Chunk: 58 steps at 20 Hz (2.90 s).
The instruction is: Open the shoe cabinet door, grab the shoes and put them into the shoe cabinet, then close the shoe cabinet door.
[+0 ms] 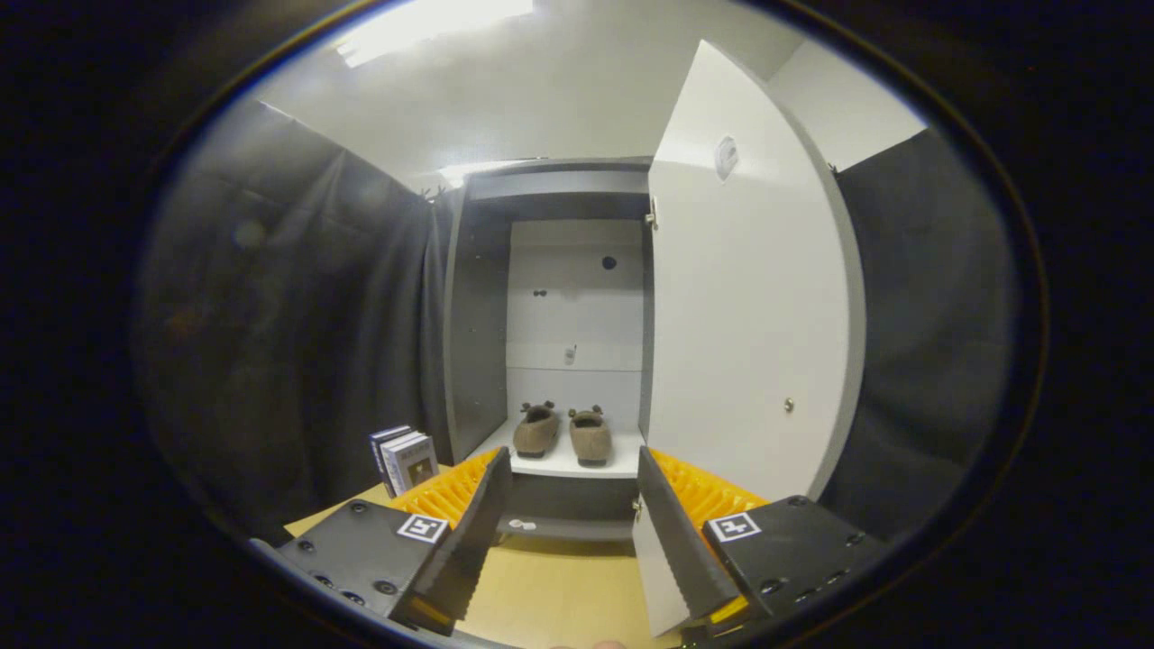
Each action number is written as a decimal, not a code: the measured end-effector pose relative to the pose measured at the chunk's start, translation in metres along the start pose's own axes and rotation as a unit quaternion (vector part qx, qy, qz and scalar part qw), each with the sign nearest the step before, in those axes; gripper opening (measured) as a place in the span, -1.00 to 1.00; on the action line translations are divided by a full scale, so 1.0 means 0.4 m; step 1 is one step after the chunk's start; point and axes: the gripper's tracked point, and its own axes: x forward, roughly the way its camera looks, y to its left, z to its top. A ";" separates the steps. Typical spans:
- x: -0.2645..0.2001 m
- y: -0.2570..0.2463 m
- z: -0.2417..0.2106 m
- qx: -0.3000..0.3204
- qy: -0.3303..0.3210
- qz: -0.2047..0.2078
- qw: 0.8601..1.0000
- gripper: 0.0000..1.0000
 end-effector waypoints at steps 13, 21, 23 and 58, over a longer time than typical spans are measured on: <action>-0.159 -0.196 -0.001 0.024 -0.017 -0.071 0.997 0.78; -0.201 -0.342 -0.009 0.040 -0.021 -0.129 0.991 0.78; -0.207 -0.376 -0.010 0.044 -0.022 -0.142 0.989 0.78; -0.090 -0.343 -0.088 0.084 0.014 -0.088 0.993 0.73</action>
